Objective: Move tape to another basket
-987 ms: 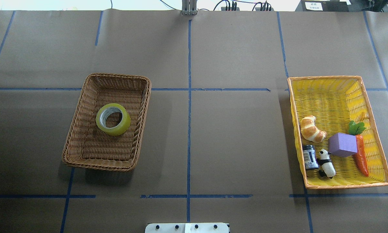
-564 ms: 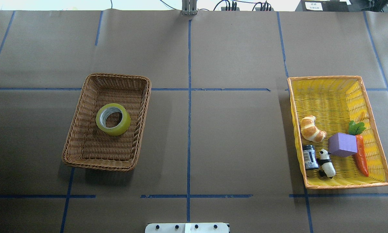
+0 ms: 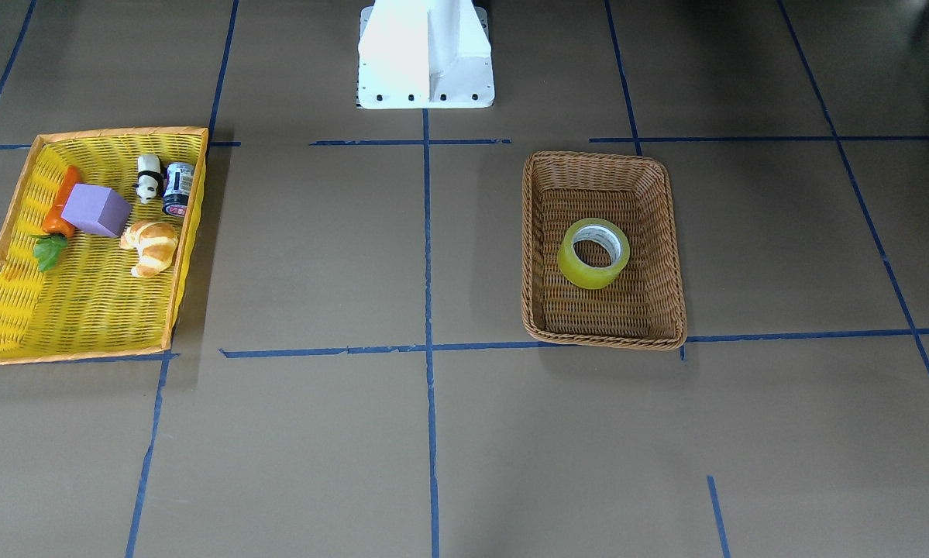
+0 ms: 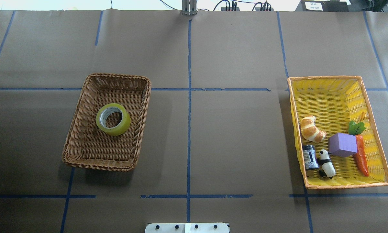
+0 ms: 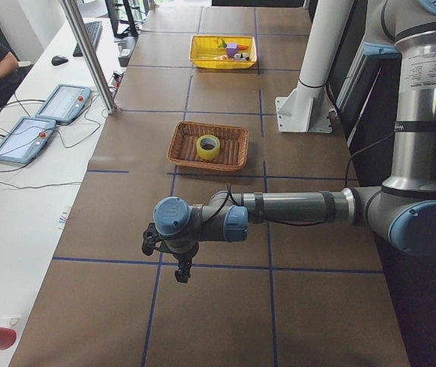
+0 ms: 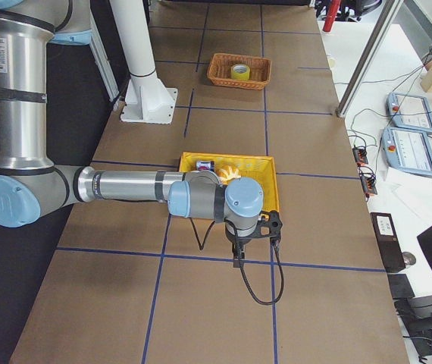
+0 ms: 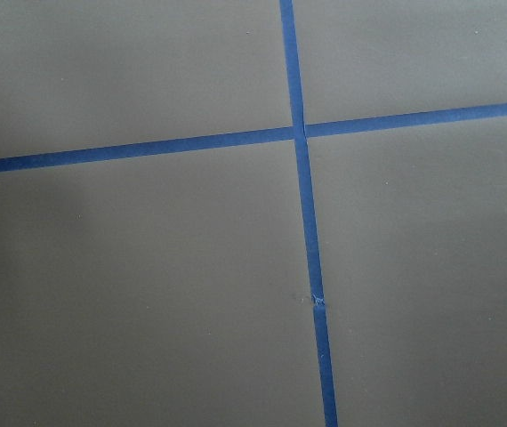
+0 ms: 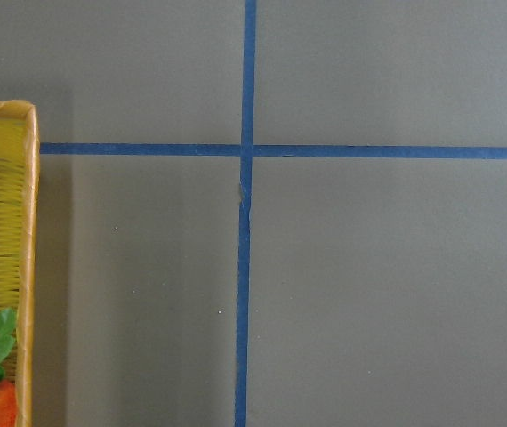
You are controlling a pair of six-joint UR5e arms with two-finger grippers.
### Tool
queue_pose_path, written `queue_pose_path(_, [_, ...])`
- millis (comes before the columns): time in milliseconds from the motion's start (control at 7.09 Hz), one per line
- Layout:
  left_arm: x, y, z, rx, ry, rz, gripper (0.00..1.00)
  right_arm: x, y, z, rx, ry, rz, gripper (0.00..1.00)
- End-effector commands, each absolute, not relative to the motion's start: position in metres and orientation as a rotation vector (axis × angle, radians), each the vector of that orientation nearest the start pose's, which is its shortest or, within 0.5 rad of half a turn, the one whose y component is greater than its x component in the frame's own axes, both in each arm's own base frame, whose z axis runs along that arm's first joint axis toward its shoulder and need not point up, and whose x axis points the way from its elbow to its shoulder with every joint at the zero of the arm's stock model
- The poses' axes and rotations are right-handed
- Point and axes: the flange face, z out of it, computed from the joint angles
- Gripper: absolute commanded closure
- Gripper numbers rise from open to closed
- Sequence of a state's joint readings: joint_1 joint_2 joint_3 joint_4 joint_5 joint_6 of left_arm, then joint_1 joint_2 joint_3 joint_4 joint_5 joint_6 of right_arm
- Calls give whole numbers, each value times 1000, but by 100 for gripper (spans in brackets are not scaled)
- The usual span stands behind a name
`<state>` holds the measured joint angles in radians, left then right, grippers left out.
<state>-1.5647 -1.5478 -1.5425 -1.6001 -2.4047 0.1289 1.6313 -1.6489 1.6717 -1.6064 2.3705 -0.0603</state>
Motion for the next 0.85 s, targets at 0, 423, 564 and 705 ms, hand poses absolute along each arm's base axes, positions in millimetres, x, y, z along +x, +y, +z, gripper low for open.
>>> queue_pose_path(0, [-57, -481, 676, 31, 835, 118, 0, 89, -452, 651, 34, -809, 13, 0])
queue_pose_path(423, [-57, -478, 680, 25, 835, 116, 0, 88, -453, 650, 34, -825, 14, 0])
queue_pose_path(564, [-56, -477, 680, 25, 836, 115, 0, 88, -453, 650, 34, -825, 14, 0])
queue_pose_path(705, [-57, -477, 680, 25, 835, 116, 0, 88, -453, 650, 35, -825, 14, 0])
